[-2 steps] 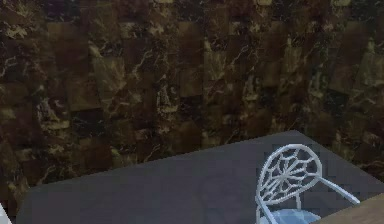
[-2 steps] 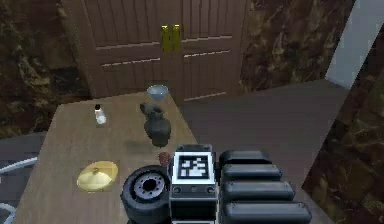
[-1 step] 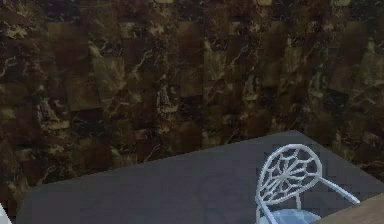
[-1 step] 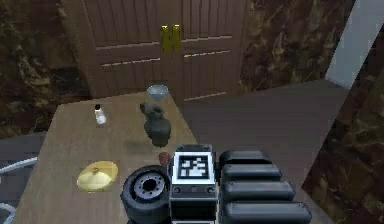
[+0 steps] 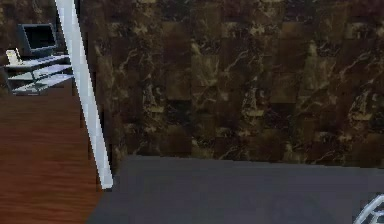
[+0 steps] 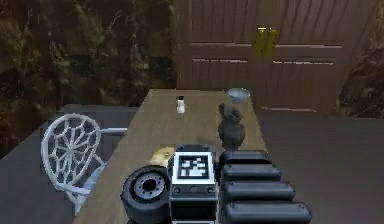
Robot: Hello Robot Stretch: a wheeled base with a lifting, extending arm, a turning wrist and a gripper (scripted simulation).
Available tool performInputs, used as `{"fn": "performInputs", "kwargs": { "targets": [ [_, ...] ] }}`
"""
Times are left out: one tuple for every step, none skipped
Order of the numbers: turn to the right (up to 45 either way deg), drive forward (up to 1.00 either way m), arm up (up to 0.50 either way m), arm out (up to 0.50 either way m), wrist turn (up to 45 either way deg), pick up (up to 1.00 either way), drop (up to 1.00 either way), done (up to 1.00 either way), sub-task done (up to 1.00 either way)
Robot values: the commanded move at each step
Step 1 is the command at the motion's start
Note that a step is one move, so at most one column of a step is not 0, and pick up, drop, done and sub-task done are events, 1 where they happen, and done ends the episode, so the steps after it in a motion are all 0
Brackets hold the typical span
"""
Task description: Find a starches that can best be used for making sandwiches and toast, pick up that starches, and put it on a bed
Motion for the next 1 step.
{"fn": "performInputs", "kwargs": {
  "targets": [
    [45.0,0.00,0.00,0.00,0.0,0.00,0.00,0.00,0.00]
  ]
}}
